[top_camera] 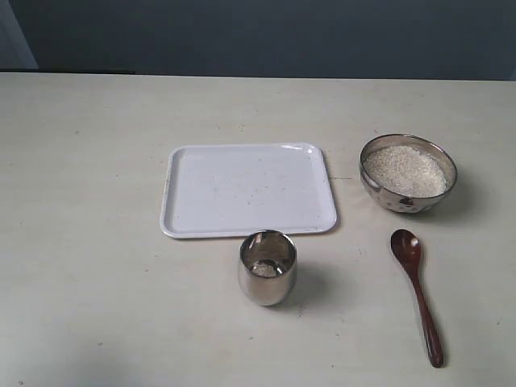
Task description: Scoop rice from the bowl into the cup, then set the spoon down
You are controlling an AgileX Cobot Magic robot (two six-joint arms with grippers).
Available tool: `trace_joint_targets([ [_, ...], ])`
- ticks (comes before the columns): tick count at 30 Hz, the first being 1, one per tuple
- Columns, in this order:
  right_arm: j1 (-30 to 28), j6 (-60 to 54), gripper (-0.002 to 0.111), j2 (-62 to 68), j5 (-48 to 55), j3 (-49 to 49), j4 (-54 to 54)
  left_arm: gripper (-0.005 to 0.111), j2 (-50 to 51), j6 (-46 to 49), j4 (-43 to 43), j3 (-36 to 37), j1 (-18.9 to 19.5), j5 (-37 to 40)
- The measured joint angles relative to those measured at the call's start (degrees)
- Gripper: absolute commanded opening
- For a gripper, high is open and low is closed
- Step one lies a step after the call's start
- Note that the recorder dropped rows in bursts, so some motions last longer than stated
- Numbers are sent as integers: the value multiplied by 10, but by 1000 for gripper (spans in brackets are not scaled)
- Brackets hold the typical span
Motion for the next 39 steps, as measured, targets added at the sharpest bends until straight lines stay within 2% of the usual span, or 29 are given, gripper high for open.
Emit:
trace_joint_targets([
  [16, 0, 4, 0, 0, -10, 0, 18, 0, 0, 0, 0, 0, 0, 0],
  [23, 0, 74, 0, 0, -70, 0, 327, 0, 0, 0, 0, 0, 0, 0],
  [27, 0, 86, 0, 0, -85, 0, 388, 0, 0, 0, 0, 0, 0, 0],
  [30, 0, 99, -1, 0, -67, 0, 419, 0, 0, 0, 0, 0, 0, 0],
  [34, 0, 93, -1, 0, 21, 0, 431, 0, 0, 0, 0, 0, 0, 0],
  [39, 0, -45, -1, 0, 151, -52, 429, 0, 0, 0, 0, 0, 0, 0],
])
